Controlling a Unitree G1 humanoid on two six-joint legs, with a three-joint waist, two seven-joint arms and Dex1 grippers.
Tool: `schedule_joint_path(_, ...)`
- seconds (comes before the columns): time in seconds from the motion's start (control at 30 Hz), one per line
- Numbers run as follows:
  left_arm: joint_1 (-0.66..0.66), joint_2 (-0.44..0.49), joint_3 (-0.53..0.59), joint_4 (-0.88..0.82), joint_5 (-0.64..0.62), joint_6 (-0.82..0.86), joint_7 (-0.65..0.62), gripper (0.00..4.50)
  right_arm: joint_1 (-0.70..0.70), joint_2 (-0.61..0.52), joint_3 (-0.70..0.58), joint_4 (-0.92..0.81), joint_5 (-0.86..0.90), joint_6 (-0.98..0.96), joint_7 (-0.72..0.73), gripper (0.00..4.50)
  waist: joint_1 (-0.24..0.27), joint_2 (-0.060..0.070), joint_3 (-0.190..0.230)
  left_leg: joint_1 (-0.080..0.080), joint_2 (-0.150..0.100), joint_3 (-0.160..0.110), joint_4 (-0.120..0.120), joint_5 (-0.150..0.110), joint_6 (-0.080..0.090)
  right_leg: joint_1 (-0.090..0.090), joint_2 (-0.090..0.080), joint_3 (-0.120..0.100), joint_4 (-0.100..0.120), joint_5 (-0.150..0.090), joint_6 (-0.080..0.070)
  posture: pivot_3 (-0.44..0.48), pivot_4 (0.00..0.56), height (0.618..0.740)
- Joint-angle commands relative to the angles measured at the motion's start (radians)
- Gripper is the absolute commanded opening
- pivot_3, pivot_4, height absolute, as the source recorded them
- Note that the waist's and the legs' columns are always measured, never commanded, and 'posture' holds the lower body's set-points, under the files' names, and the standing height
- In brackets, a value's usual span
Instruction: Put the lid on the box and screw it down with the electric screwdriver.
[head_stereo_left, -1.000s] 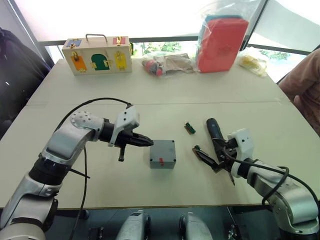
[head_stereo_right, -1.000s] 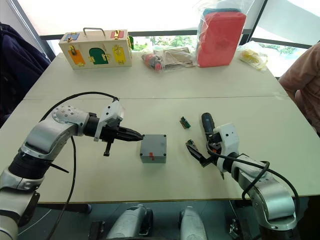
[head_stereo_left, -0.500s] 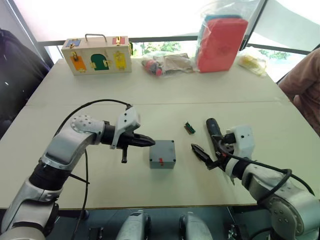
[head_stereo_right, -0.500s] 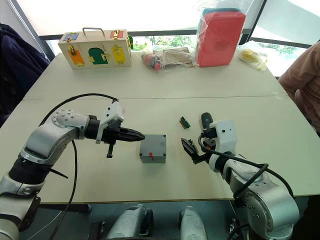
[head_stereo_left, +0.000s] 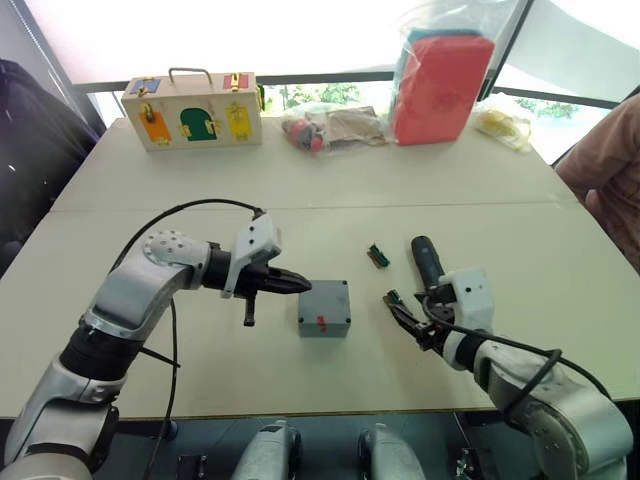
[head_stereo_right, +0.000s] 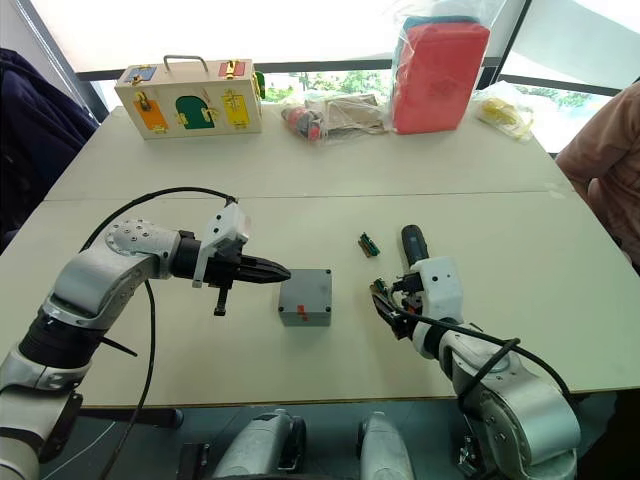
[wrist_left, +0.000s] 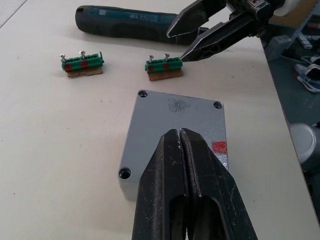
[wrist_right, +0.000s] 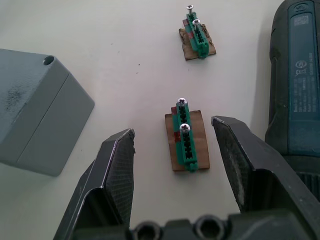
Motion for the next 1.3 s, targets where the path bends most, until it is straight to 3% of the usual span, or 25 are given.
schedule_joint_path(0.03,-0.017,-0.001,0.027,-0.030,-0.020,0.006,0.006,0.00,-0.020,-0.009,0.009,0.021,-0.016,-0.045,0.008,2.62,0.000,0.000,0.000,0.000,0.000,0.000,0.000,0.000,0.000,0.000,0.000,0.000,0.000,0.000,0.000,0.000,0.150,0.740)
schedule_joint_path(0.93,-0.001,0.003,0.039,-0.070,-0.051,0.039,0.044,0.00,-0.044,0.013,0.034,0.107,-0.035,-0.076,0.013,2.62,0.000,0.000,0.000,0.000,0.000,0.000,0.000,0.000,0.000,0.000,0.000,0.000,0.000,0.000,0.000,0.000,0.150,0.740)
schedule_joint_path(1.03,0.000,0.002,0.040,-0.071,-0.054,0.040,0.049,0.00,-0.047,0.012,0.033,0.112,-0.037,-0.078,0.014,1.94,0.000,0.000,0.000,0.000,0.000,0.000,0.000,0.000,0.000,0.000,0.000,0.000,0.000,0.000,0.000,0.000,0.150,0.740)
schedule_joint_path(1.17,0.001,0.002,0.041,-0.072,-0.057,0.040,0.054,0.00,-0.047,0.008,0.034,0.115,-0.041,-0.079,0.015,0.28,0.000,0.000,0.000,0.000,0.000,0.000,0.000,0.000,0.000,0.000,0.000,0.000,0.000,0.000,0.000,0.000,0.150,0.740)
schedule_joint_path(1.2,0.002,0.002,0.042,-0.073,-0.058,0.040,0.055,0.00,-0.047,0.009,0.033,0.114,-0.040,-0.078,0.014,0.05,0.000,0.000,0.000,0.000,0.000,0.000,0.000,0.000,0.000,0.000,0.000,0.000,0.000,0.000,0.000,0.000,0.150,0.740)
schedule_joint_path(1.3,0.005,0.004,0.043,-0.075,-0.061,0.040,0.059,0.00,-0.048,0.012,0.032,0.113,-0.042,-0.076,0.014,0.05,0.000,0.000,0.000,0.000,0.000,0.000,0.000,0.000,0.000,0.000,0.000,0.000,0.000,0.000,0.000,0.000,0.150,0.740)
